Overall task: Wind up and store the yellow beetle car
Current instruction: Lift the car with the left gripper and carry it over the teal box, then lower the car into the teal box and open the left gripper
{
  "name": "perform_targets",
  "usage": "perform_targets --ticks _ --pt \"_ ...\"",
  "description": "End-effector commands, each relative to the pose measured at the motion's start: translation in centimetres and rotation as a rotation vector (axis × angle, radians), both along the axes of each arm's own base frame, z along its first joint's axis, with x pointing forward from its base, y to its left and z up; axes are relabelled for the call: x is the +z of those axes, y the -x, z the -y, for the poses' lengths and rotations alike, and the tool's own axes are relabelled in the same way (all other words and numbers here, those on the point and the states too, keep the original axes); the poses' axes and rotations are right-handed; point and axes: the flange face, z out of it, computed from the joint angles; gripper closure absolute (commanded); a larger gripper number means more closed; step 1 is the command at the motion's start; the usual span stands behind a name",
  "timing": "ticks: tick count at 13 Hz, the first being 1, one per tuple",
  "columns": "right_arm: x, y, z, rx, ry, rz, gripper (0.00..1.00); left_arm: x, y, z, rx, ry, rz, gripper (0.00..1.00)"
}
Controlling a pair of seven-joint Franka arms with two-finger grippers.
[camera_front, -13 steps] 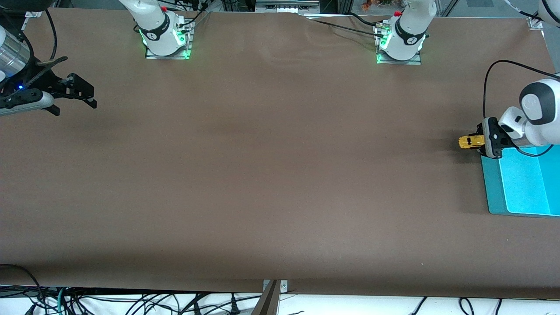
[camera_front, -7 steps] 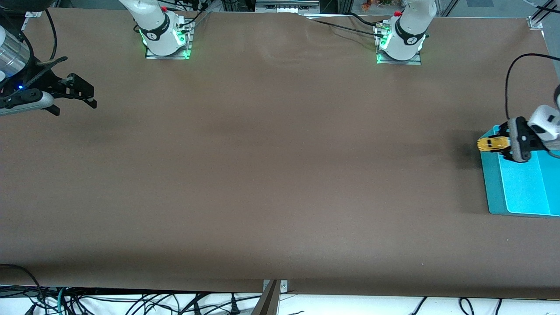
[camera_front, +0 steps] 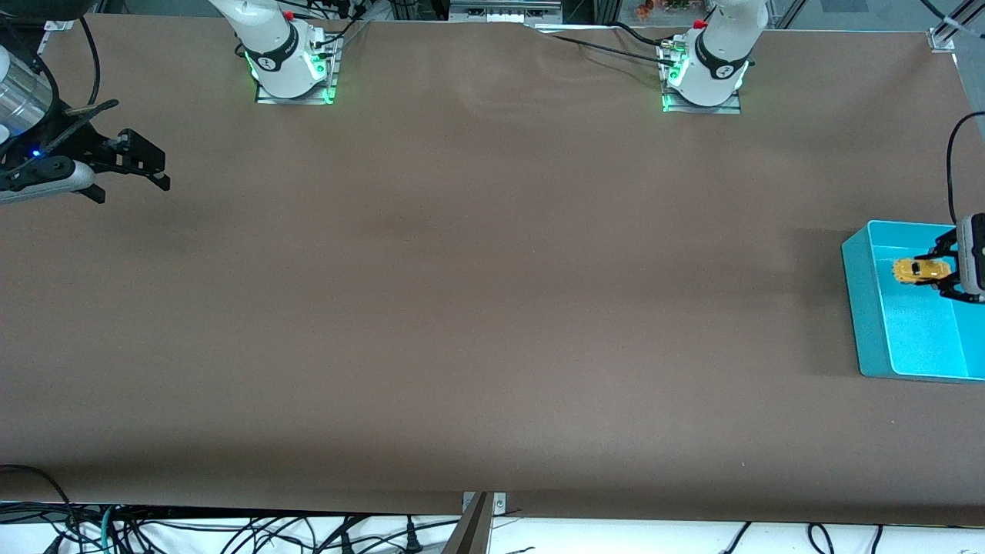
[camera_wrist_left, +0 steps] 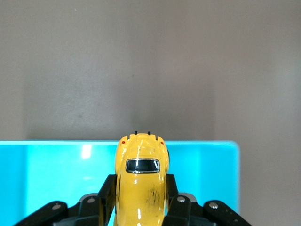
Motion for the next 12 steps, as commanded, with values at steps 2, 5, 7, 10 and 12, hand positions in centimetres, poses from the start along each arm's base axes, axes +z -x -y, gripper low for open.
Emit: perform_targets --ticks 2,5,7,10,12 --pt "0.6 0.1 0.2 -0.001 0.000 -0.005 0.00 -3.6 -1.8 -4.2 -0.091 0.023 0.015 0.98" --pt "0.6 0.1 0.1 0.001 0.002 -0.007 0.00 -4.8 -2.0 -4.3 -0.089 0.008 0.024 0.96" --pt "0.6 0.1 0.2 -0.001 0.002 -0.005 0.00 -6.2 -2.1 -4.1 -0.114 -0.023 -0.004 0.94" --pt "0.5 0.1 0.2 0.001 0.001 -0.007 0.00 -9.0 -2.3 -3.5 -0.102 -0.033 -0.034 0.94" --pt "0.5 0.1 0.2 -0.001 0.001 -0.007 0.00 -9.8 -2.6 -3.6 -0.083 -0.052 -0.008 0.94"
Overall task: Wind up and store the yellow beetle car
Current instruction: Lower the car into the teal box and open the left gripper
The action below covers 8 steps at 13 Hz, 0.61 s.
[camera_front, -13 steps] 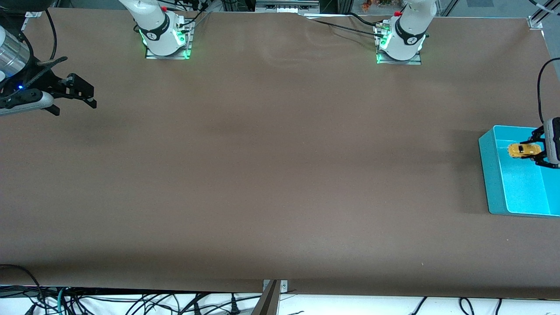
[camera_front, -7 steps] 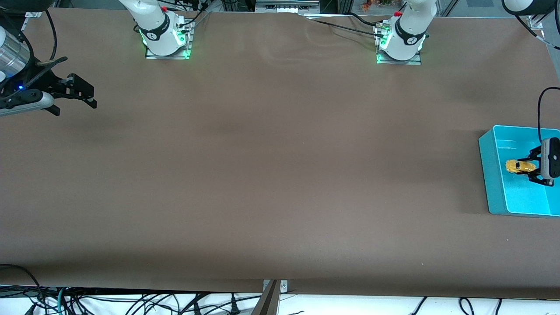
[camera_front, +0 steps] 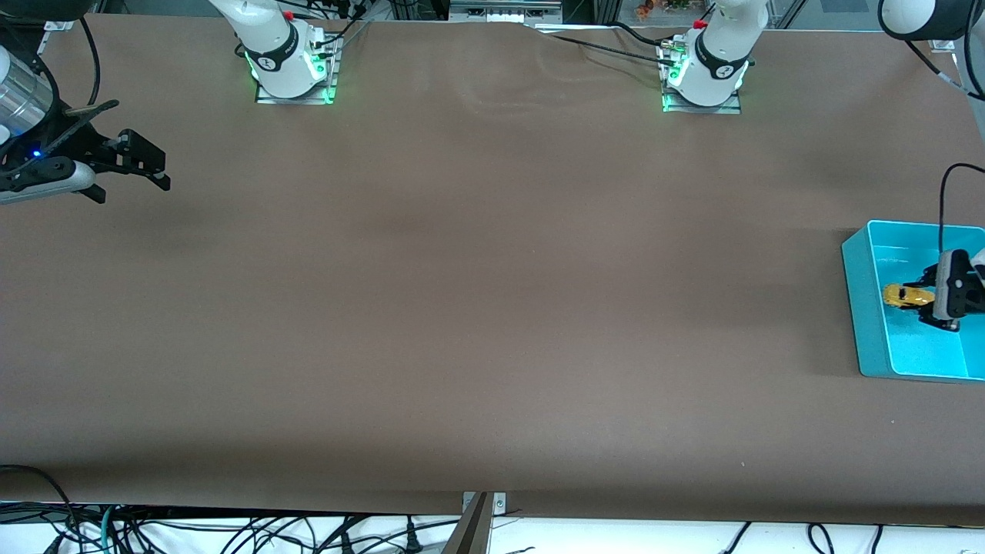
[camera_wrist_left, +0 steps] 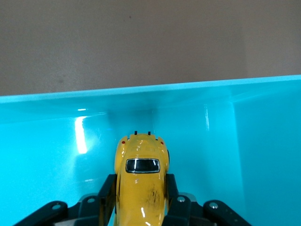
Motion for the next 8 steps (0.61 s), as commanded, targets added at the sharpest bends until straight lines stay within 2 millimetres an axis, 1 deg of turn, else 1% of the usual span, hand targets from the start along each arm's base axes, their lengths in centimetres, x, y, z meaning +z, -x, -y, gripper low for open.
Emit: perform_targets --ticks 1,4,6,7,8 --pt "0.6 0.1 0.2 -0.001 0.001 -0.005 0.00 -1.4 -0.6 -0.1 0.015 -0.035 0.012 0.94" --pt "0.6 0.1 0.2 -0.001 0.000 -0.005 0.00 -3.1 -0.4 0.1 0.031 -0.032 0.002 0.94" --pt "0.6 0.1 0.1 0.000 0.000 -0.005 0.00 -4.6 -0.2 0.1 0.046 -0.031 0.001 0.94" --pt "0.6 0.1 0.0 0.002 0.000 -0.005 0.00 -5.0 -0.1 0.2 0.046 -0.027 -0.004 0.90" --pt "0.6 0.1 0.2 0.000 0.000 -0.005 0.00 -5.0 -0.1 0.3 0.046 -0.025 -0.003 0.70"
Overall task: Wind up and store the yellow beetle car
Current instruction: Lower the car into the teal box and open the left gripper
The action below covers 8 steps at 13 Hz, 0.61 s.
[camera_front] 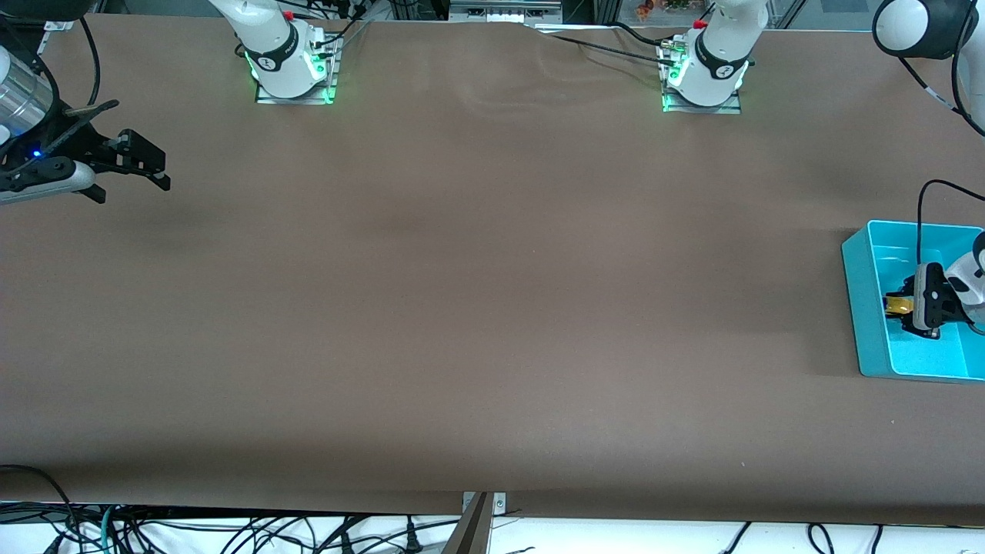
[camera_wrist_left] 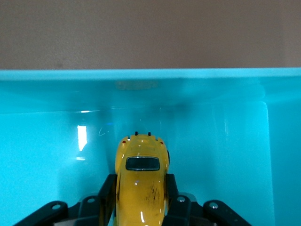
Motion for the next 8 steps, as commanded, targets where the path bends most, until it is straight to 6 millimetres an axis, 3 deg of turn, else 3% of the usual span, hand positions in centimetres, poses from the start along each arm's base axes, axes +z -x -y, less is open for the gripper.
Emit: perform_targets --ticks 1,4,6,8 --pt "0.6 0.1 0.2 0.004 0.000 -0.005 0.00 -1.2 -0.3 0.5 -0.007 -0.014 -0.005 0.57" --pt "0.6 0.1 0.2 0.004 0.000 -0.005 0.00 1.7 -0.7 1.1 -0.019 -0.004 -0.026 0.00" --pt "0.7 0.1 0.2 0.004 0.000 -0.005 0.00 4.2 -0.3 1.8 -0.001 0.022 -0.067 0.00" --pt "0.7 0.1 0.2 0.004 0.000 -0.005 0.00 8.5 -0.3 2.1 0.054 -0.001 -0.068 0.00"
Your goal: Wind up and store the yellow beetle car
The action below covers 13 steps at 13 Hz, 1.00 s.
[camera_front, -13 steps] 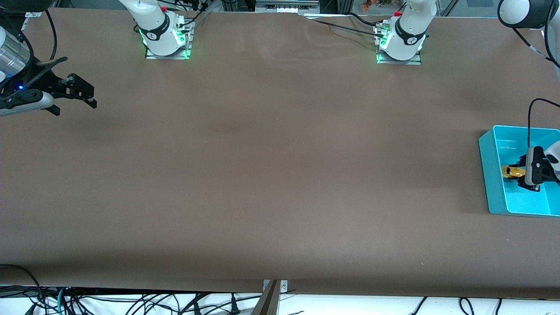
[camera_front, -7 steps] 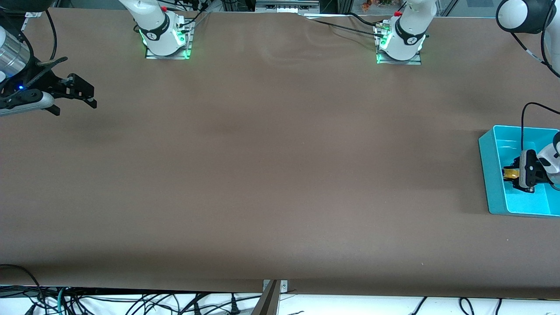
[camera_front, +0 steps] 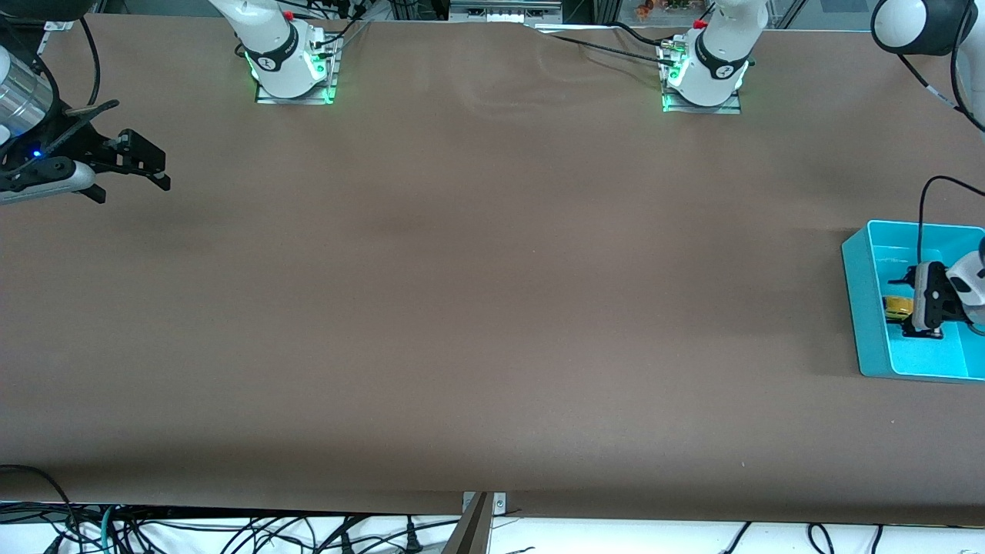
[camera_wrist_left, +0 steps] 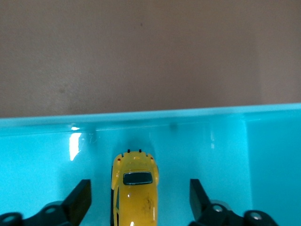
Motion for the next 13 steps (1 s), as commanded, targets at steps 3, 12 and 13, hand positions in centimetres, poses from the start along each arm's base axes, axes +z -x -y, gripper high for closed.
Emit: perform_targets --ticks 3,12,13 --pt "0.7 0.1 0.2 0.003 0.000 -0.004 0.00 12.7 -0.7 4.3 0.172 -0.105 -0.004 0.00" --pt "0.6 0.1 0.2 0.005 0.000 -0.005 0.00 25.0 -2.4 26.0 0.772 -0.162 -0.079 0.00" --pt "0.6 0.1 0.2 0.005 0.000 -0.005 0.00 26.2 -2.5 29.0 0.850 -0.186 -0.073 0.00"
